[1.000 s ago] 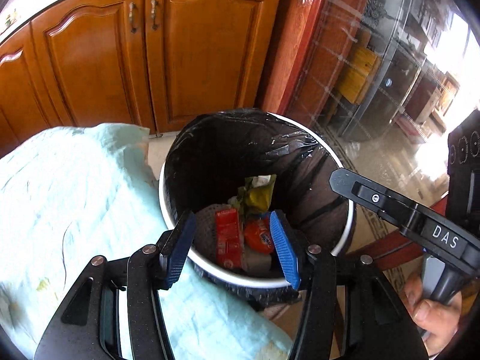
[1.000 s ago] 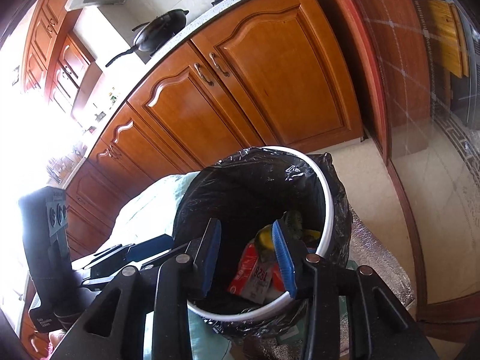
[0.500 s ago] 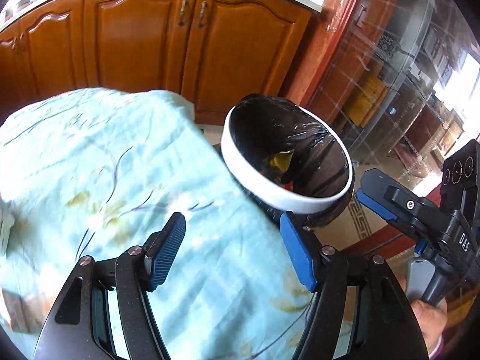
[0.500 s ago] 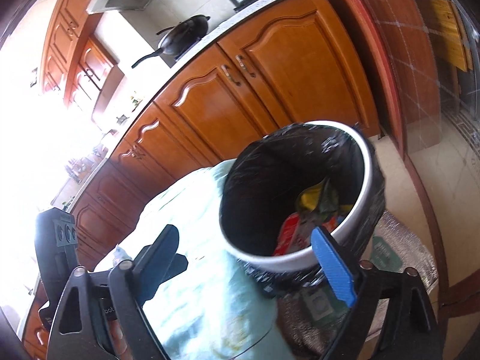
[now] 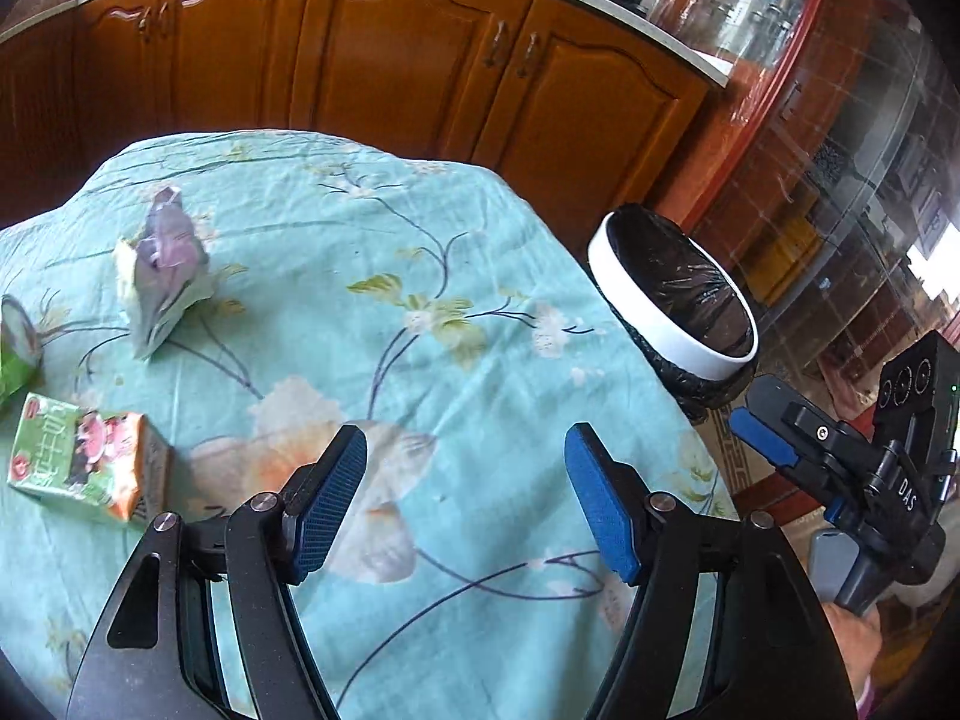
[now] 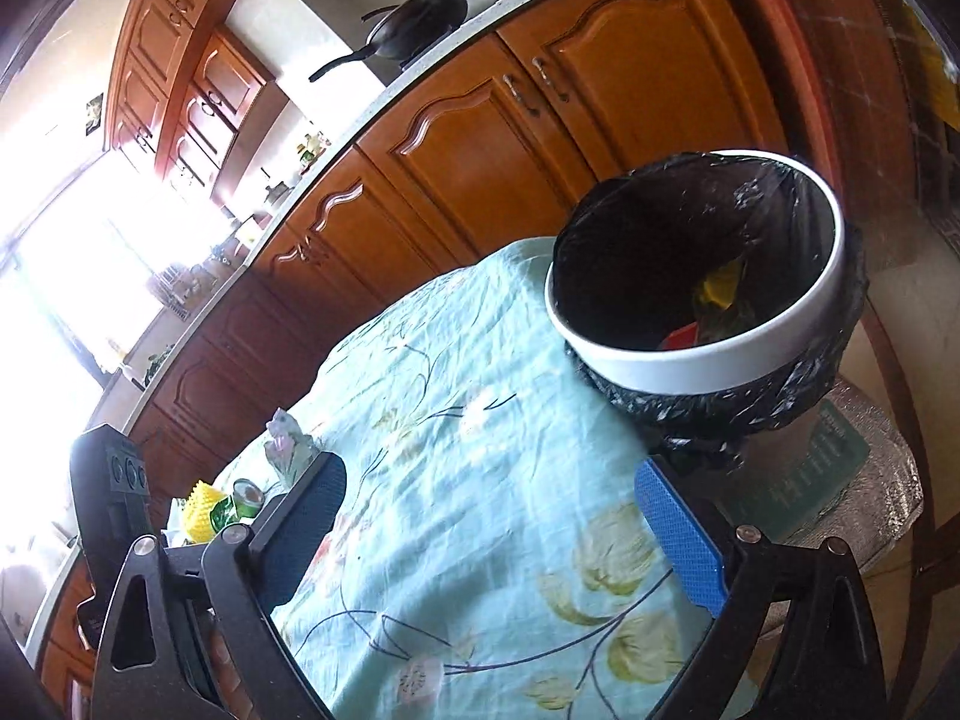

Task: Collect trash
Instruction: 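Move both open grippers back toward the green milk carton and foil wrapper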

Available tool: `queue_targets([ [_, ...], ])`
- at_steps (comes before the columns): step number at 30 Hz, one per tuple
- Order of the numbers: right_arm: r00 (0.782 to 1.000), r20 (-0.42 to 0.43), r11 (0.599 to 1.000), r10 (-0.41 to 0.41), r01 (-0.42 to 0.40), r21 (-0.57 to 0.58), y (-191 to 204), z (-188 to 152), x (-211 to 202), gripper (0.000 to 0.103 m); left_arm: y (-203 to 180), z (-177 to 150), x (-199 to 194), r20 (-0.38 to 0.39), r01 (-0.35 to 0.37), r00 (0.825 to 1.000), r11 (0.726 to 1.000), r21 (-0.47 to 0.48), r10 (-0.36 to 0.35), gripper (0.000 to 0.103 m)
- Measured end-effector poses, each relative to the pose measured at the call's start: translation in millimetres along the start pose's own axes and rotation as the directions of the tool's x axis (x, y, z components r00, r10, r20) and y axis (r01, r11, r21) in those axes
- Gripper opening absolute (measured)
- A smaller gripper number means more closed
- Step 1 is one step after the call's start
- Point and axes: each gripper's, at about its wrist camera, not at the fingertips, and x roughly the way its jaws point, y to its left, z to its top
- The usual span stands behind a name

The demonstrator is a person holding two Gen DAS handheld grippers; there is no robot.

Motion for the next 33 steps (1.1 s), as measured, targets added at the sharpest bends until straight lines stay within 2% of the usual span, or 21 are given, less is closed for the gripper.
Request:
queue_targets([
  [12,0.996,-0.072,0.997,0.049,-0.053,-0.058,45,-25,26,0.098,63,-34,-43,0.042,-0.074,0.996,0.991,-0.114,0.079,0.072],
  [20,0.989,-0.124,0.992,0.079,-0.091,-0.093,71,-39,44,0.098,97,-47,-56,0.044,-0.113,0.991,0.978,-0.177,0.123,0.075],
  [27,0.986,-0.141,0.99,0.084,-0.099,-0.101,81,-42,49,0.098,124,-39,-42,0.019,-0.105,0.993,0.965,-0.239,0.113,0.076],
  [33,0.987,-0.144,0.992,0.074,-0.087,-0.089,78,-40,51,0.098,137,-12,-22,0.005,-0.116,0.993,0.961,-0.251,0.121,0.078],
])
